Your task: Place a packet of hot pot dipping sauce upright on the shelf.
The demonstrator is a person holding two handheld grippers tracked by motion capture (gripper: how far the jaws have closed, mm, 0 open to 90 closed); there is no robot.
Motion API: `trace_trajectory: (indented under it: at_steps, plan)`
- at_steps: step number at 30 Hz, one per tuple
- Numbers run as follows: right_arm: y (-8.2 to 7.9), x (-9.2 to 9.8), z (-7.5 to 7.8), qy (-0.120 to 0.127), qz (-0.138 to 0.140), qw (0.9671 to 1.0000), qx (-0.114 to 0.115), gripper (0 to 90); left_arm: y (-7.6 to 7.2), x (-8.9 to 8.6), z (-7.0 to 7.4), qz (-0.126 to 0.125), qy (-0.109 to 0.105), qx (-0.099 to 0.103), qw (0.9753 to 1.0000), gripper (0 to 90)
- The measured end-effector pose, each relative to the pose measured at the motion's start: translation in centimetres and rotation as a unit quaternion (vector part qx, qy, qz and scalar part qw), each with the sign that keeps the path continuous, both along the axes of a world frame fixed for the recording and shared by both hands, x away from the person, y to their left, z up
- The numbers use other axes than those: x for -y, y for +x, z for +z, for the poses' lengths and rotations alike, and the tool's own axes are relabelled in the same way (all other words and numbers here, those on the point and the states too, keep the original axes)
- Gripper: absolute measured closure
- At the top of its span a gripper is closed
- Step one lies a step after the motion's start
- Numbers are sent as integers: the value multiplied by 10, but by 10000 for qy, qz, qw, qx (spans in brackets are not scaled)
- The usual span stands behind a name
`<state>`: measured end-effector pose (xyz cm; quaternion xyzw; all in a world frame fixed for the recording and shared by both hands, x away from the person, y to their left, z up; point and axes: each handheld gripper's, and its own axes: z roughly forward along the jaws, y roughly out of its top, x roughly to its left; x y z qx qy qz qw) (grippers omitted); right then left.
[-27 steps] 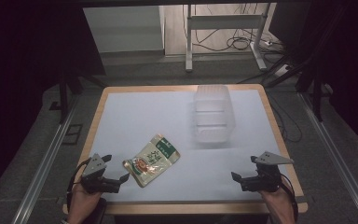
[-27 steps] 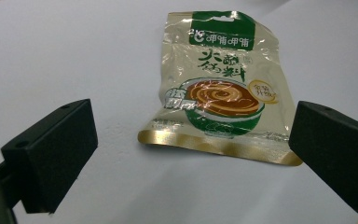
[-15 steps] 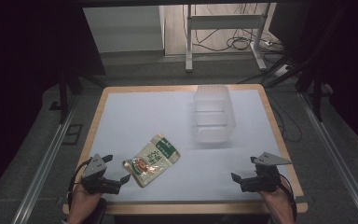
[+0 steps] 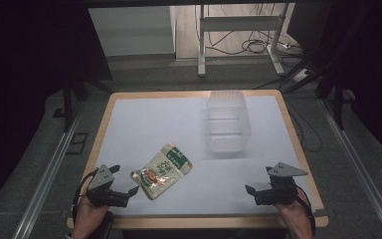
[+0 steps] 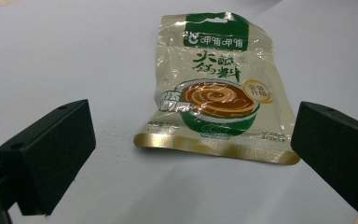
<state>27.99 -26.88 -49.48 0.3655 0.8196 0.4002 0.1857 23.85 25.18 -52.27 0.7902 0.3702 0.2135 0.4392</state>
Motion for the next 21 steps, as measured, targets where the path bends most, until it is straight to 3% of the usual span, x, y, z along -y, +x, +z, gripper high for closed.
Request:
trace_trajectory:
  at_steps: [10, 14, 21]
  plan:
    - [1, -10, 4, -8, 113, 9999, 79, 0, 0, 1, 0, -16, 41, 1, 10000, 0]
    - [2, -16, 6, 181, 187, 9997, 19, 0, 0, 1, 0, -17, 68, 7, 10000, 0]
    - [4, -23, 8, 306, 258, 9992, -4, 0, 0, 2, 0, -19, 88, 15, 10000, 0]
